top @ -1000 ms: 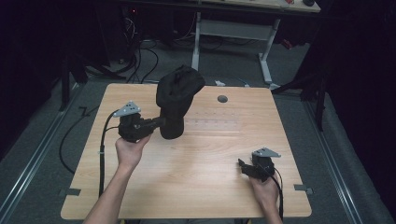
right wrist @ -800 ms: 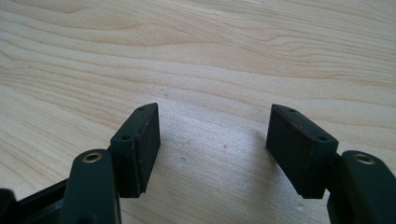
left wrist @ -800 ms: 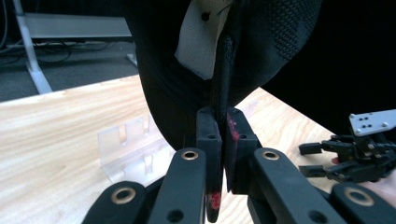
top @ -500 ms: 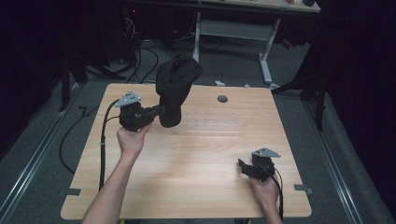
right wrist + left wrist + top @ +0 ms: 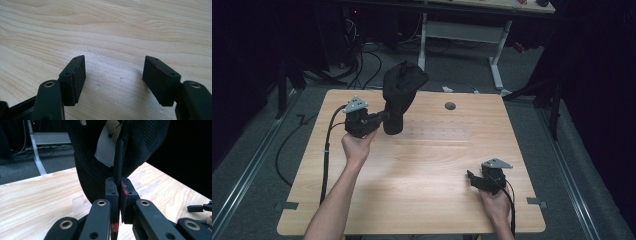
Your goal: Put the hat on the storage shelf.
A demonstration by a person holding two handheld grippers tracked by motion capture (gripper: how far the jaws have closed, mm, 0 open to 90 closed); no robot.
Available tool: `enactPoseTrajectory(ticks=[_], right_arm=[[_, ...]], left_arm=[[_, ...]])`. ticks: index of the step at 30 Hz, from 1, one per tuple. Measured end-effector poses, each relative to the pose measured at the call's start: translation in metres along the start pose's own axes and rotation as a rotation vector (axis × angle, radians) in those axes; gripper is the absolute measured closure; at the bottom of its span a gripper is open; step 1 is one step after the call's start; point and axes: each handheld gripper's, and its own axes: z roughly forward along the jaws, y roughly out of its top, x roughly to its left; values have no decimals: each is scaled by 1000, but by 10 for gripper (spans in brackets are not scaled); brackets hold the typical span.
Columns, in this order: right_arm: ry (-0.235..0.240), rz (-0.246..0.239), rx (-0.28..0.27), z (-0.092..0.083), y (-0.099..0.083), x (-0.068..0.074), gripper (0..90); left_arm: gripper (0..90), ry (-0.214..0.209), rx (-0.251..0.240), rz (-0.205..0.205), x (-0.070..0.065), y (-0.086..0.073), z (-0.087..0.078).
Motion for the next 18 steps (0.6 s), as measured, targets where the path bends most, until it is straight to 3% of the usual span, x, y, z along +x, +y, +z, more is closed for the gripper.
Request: enactPoseTrajectory(ticks=[14, 18], right_arm=[[2, -2, -1, 0, 0, 0, 351], [3, -3, -1, 0, 0, 0, 350]], left_arm=[[866, 8, 36, 11, 10, -10, 13], [864, 10, 47, -6, 15, -17, 14]])
